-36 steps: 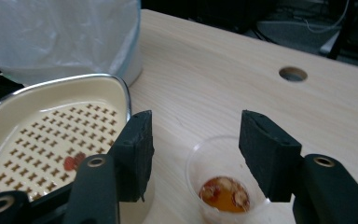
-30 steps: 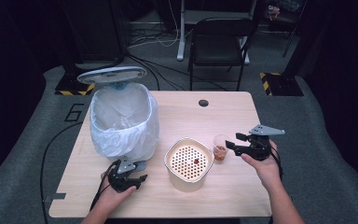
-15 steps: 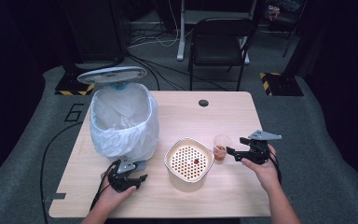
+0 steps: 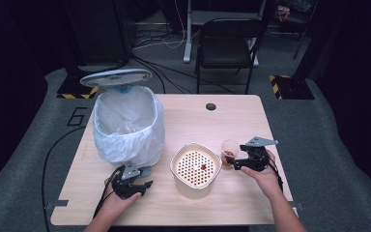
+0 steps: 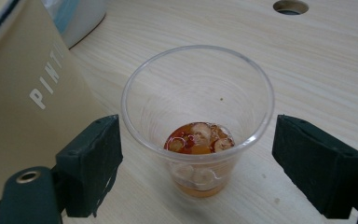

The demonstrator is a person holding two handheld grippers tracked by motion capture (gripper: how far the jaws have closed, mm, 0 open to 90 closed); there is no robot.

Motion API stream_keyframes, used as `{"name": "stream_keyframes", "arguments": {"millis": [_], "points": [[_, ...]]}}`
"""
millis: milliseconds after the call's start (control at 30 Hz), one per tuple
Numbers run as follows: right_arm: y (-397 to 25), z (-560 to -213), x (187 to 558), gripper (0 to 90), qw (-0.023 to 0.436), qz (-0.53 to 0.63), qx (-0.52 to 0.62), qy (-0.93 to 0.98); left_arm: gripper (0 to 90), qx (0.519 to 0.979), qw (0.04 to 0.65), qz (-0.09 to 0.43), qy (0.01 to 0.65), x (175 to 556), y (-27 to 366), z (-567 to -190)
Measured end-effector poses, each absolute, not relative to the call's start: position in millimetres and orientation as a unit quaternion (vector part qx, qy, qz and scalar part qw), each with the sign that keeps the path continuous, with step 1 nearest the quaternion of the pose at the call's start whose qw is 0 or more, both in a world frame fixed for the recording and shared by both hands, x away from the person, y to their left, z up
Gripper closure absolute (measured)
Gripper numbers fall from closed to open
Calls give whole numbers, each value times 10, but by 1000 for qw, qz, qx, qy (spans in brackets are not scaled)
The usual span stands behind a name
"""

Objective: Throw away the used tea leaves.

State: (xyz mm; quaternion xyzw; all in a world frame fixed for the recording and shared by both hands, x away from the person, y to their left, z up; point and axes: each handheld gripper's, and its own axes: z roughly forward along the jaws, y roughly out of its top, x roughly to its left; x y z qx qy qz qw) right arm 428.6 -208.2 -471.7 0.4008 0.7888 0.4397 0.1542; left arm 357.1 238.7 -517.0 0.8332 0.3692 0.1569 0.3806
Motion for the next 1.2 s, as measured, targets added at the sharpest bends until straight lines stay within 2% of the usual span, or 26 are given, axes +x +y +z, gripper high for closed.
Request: {"name": "stream_keyframes", "arguments": {"millis": [367, 900, 1200], "points": [[-1966, -4841, 4391, 190, 155, 427, 399, 797, 389, 829, 385, 159, 372, 3570, 2380, -5178], [-1904, -4919, 4484, 302, 156, 424, 394, 801, 389, 832, 383, 159, 370, 3570, 2383, -5174], [-1911, -4911, 4484, 421, 162, 425, 378, 806, 389, 832, 382, 159, 370, 3570, 2382, -5174]]}}
